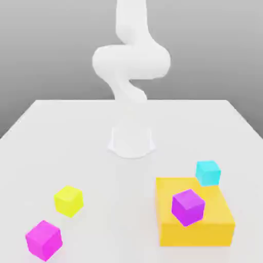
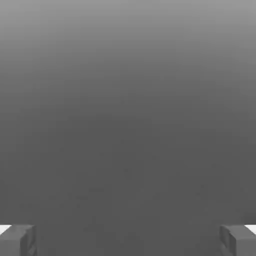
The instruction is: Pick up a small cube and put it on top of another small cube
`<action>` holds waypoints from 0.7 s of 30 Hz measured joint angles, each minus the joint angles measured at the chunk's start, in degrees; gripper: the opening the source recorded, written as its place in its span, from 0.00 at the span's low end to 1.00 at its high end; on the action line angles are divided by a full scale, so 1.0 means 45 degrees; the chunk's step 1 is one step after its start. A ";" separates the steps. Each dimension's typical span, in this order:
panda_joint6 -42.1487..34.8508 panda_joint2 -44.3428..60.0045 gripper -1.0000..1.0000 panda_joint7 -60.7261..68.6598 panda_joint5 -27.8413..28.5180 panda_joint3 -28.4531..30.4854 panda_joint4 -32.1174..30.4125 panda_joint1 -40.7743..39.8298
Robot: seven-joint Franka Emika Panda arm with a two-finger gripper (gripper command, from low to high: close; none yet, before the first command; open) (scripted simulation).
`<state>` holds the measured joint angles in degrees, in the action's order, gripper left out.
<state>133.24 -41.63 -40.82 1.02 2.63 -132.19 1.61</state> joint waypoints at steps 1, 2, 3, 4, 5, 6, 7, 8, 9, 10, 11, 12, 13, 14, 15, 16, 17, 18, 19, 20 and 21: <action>0.0142 0.0401 0.50 0.0505 0.0059 0.0238 -0.0041 0.0122; 0.0278 0.0784 0.50 0.1003 0.0102 0.0468 -0.0079 0.0231; 0.0412 0.1156 0.50 0.1491 0.0142 0.0706 -0.0117 0.0346; 0.0544 0.1525 0.50 0.1988 0.0162 0.0935 -0.0155 0.0446; 0.0676 0.1890 0.50 0.2487 0.0178 0.1171 -0.0192 0.0550; 0.0807 0.2253 0.50 0.2990 0.0185 0.1411 -0.0230 0.0653; 0.0939 0.2616 0.50 0.3504 0.0176 0.1647 -0.0267 0.0747; 0.1072 0.2979 0.50 0.4025 0.0158 0.1886 -0.0305 0.0841; 0.1204 0.3343 0.50 0.4553 0.0129 0.2126 -0.0343 0.0933; 0.1337 0.3708 0.50 0.5091 0.0087 0.2363 -0.0380 0.1019; 0.1470 0.4072 0.50 0.5633 0.0038 0.2608 -0.0418 0.1112; 0.1603 0.4438 0.50 0.6182 -0.0020 0.2858 -0.0456 0.1208; 0.1736 0.4807 0.50 0.6744 -0.0097 0.3097 -0.0494 0.1292; 0.1869 0.5179 0.50 0.7319 -0.0191 0.3328 -0.0532 0.1366; 0.2002 0.5555 0.50 0.7908 -0.0306 0.3540 -0.0570 0.1421; 0.2134 0.5933 0.50 0.8504 -0.0431 0.3755 -0.0608 0.1479; 0.2265 0.6315 0.50 0.9114 -0.0574 0.3953 -0.0645 0.1521; 0.2395 0.6701 0.50 0.9734 -0.0733 0.4136 -0.0682 0.1550; 0.2524 0.7090 0.50 1.0364 -0.0905 0.4309 -0.0719 0.1571; 0.2651 0.7484 0.50 1.1004 -0.1092 0.4460 -0.0755 0.1574; 0.2770 0.7881 0.50 1.1649 -0.1289 0.4594 -0.0789 0.1553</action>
<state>145.71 -6.17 11.60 -4.78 23.30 -135.74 8.60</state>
